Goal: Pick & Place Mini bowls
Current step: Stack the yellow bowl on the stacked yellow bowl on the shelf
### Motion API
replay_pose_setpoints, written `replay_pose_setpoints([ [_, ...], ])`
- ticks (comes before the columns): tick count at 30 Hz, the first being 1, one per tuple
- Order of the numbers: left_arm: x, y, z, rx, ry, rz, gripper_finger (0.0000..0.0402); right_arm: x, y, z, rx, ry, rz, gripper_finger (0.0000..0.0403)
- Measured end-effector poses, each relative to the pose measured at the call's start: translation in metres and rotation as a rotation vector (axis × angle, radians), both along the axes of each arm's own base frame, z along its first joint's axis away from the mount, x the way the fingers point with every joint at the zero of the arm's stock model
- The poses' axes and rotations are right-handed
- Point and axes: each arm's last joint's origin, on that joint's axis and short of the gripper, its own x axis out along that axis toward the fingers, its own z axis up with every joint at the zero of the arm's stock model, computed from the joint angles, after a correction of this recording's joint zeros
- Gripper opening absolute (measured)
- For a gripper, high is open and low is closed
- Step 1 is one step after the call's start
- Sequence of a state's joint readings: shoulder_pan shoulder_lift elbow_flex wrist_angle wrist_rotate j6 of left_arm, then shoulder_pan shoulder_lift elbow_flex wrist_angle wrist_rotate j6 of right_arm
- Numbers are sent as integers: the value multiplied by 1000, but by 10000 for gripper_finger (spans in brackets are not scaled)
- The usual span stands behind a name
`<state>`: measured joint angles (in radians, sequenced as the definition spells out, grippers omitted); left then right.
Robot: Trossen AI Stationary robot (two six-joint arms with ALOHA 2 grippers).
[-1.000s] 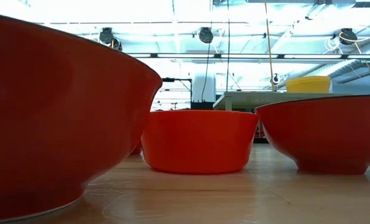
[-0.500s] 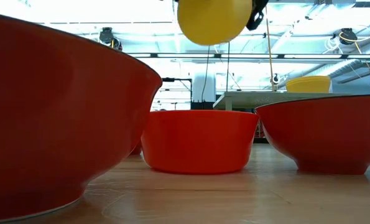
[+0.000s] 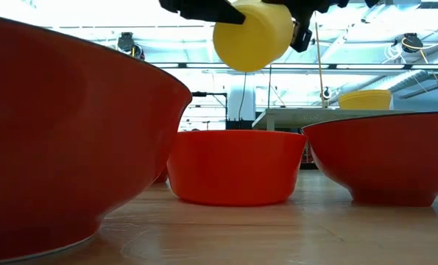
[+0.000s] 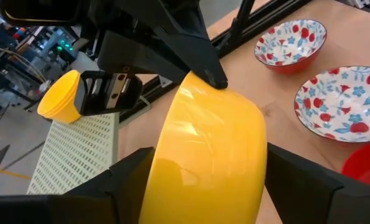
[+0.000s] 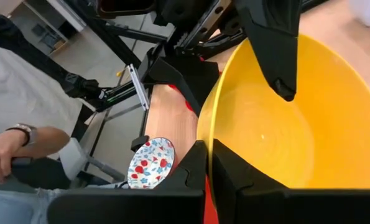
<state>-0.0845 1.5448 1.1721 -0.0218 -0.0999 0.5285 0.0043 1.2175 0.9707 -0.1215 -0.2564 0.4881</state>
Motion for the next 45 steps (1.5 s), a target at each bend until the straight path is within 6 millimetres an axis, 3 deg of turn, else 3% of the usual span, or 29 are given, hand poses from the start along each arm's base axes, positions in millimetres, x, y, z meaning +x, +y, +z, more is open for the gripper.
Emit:
replay_pose_setpoints([
  [7, 1, 0, 3, -17, -34, 43, 313, 0, -1, 0, 3, 0, 0, 1],
  [16, -1, -5, 4, -18, -61, 262, 389, -1, -2, -2, -14, 17, 2, 1],
  [21, -4, -7, 14, 55, -126, 420, 394, -5, -14, -11, -25, 100, -65, 1],
  [26, -5, -5, 11, 39, -133, 535, 395, -16, -32, -10, -72, 153, -172, 1],
  [39, -6, -3, 10, -32, -169, 642, 395, -83, -42, 37, -272, 19, -446, 1],
  [45, -6, -1, 10, -60, -180, 658, 395, -114, -47, 47, -406, 122, -656, 0],
])
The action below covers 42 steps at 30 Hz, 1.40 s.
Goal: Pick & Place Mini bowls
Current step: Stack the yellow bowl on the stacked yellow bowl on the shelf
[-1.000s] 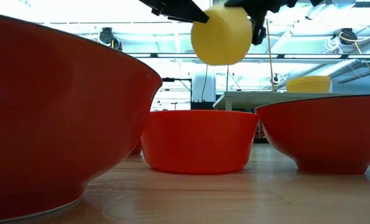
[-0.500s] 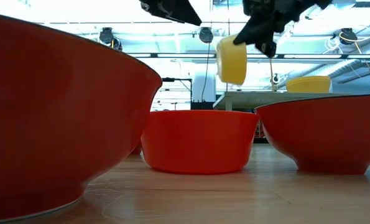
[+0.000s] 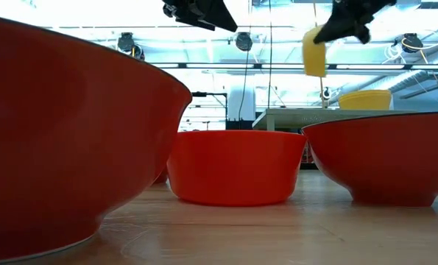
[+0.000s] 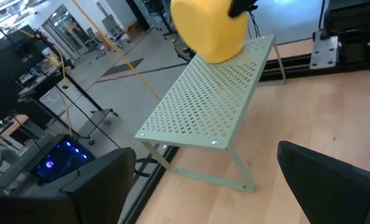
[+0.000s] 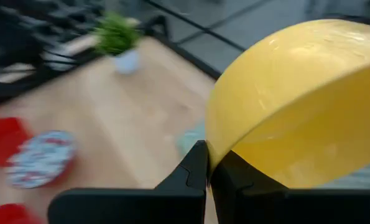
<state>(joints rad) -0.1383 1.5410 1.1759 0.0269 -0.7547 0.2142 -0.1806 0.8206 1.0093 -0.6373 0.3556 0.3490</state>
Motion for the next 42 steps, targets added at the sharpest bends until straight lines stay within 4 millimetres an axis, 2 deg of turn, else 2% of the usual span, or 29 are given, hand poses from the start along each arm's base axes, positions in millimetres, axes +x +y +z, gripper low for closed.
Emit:
replay_pose_setpoints([
  [7, 0, 0, 0, -7, -4, -1, 395, -11, -10, 24, -29, 173, -183, 0],
  [12, 0, 0, -1, -33, -22, 8, 395, -13, -21, 30, 10, 332, -316, 0],
  [20, 0, 0, -1, -58, -39, 15, 395, -9, -44, 18, 77, 588, -426, 0],
  [26, 0, 0, -2, -58, -34, 15, 395, -17, -58, 6, 155, 784, -499, 0],
  [42, -1, 0, -5, -64, -1, 19, 395, -7, -78, -3, 104, 884, -491, 0],
])
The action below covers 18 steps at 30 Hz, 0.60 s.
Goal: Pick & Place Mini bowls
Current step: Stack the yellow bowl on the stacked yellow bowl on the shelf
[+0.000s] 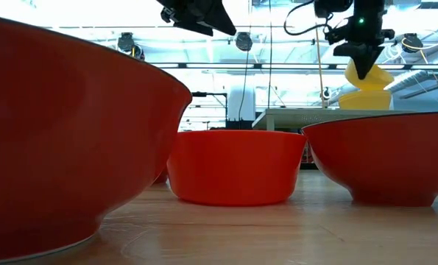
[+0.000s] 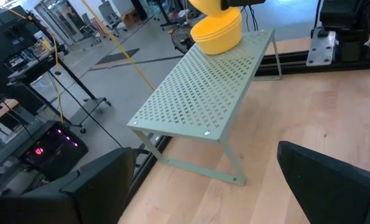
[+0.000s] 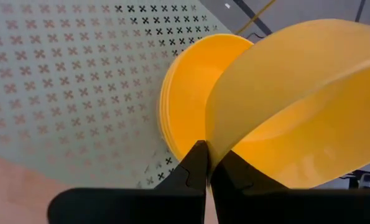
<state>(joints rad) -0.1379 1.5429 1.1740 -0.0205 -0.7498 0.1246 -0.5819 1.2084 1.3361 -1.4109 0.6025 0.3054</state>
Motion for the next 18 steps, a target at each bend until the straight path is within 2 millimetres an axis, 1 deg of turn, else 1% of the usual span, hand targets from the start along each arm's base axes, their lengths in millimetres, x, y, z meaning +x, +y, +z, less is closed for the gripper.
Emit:
replay_pose_setpoints([
  [8, 0, 0, -1, -5, 4, 2, 395, 11, -7, -10, 38, 64, 21, 2],
  [18, 0, 0, -1, -7, 5, 3, 395, 15, -10, -14, 56, 93, 31, 39],
])
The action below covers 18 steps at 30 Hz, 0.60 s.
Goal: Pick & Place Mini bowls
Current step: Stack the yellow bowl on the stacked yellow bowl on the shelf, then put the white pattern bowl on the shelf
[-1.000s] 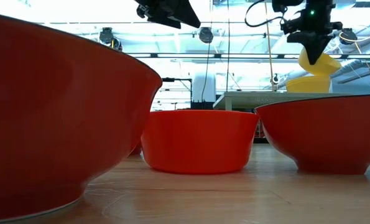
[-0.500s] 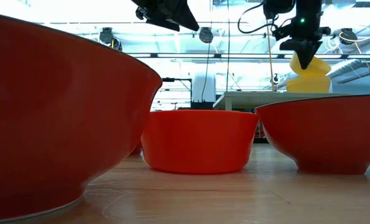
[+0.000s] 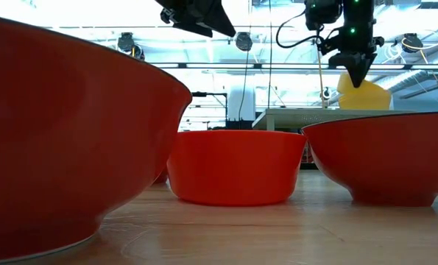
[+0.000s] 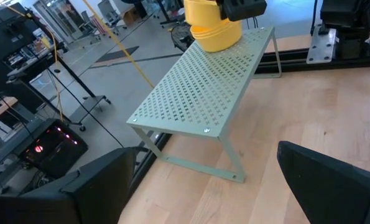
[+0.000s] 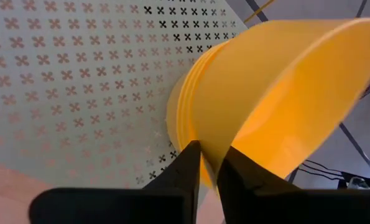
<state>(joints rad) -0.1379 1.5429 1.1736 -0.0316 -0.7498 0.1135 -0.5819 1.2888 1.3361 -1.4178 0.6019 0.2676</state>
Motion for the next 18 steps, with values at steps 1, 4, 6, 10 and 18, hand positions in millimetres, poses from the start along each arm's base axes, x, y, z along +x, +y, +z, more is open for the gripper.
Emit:
replay_pose_setpoints([
  [1, 0, 0, 0, 0, 2, 0, 395, 0, 0, 0, 0, 0, 0, 42],
  [4, 0, 0, 0, 1, 3, 0, 395, 0, 0, 0, 0, 1, 0, 52],
  [6, 0, 0, 0, 1, 3, 0, 395, 0, 0, 0, 0, 1, 0, 60],
  [10, 0, 0, 0, 1, 3, 0, 395, -1, 0, 0, 4, 6, 0, 80],
  [18, 0, 0, 0, 1, 3, 1, 395, -8, 7, 6, -44, 36, 5, 127],
])
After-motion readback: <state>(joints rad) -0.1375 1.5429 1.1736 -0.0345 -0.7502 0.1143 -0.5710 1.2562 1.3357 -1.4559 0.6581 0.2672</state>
